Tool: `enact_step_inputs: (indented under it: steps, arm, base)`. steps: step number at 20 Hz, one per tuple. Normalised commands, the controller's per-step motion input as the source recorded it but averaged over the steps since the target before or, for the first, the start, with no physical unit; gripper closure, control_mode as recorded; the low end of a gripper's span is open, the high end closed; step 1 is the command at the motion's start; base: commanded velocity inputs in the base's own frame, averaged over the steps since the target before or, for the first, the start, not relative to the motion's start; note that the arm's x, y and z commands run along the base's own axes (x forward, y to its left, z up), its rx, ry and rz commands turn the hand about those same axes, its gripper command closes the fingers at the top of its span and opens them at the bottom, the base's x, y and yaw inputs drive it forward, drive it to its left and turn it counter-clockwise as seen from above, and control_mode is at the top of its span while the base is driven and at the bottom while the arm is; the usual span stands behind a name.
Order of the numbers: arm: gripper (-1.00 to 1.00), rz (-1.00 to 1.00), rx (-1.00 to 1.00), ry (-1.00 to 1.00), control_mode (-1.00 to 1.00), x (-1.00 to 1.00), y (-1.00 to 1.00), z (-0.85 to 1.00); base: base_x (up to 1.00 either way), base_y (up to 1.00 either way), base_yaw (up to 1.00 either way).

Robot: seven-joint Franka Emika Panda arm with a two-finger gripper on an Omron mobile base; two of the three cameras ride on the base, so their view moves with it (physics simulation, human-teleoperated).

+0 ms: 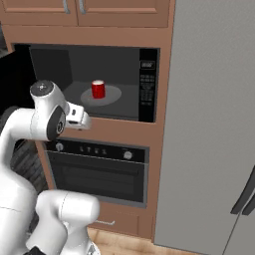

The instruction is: Pick the mug from the counter and place it inside the microwave. Then close the microwave.

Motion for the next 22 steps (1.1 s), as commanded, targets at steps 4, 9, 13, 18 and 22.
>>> enact_step_inputs:
  steps: [4, 9, 13, 18, 22]
  arm:
    - [-1.0, 0.0, 0.0, -0.06, -1.0, -0.88, -0.01, 0.32]
    - [-1.0, 0.0, 0.0, -0.1, -1.0, -0.97, 0.0, 0.28]
    - [-1.0, 0.0, 0.01, -0.2, -1.0, -1.0, 0.0, 0.12]
    - [-1.0, 0.0, 0.0, -0.24, -1.0, -0.93, 0.0, 0.08]
    - [-1.0, -0.01, 0.0, -0.25, -1.0, -0.79, 0.0, 0.16]
  base:
    - [0.0, 0.0, 0.0]
    - [0.0, 0.0, 0.0]
    - [0.0, 0.0, 0.0]
    - [0.0, 0.0, 0.0]
    - [0.0, 0.0, 0.0]
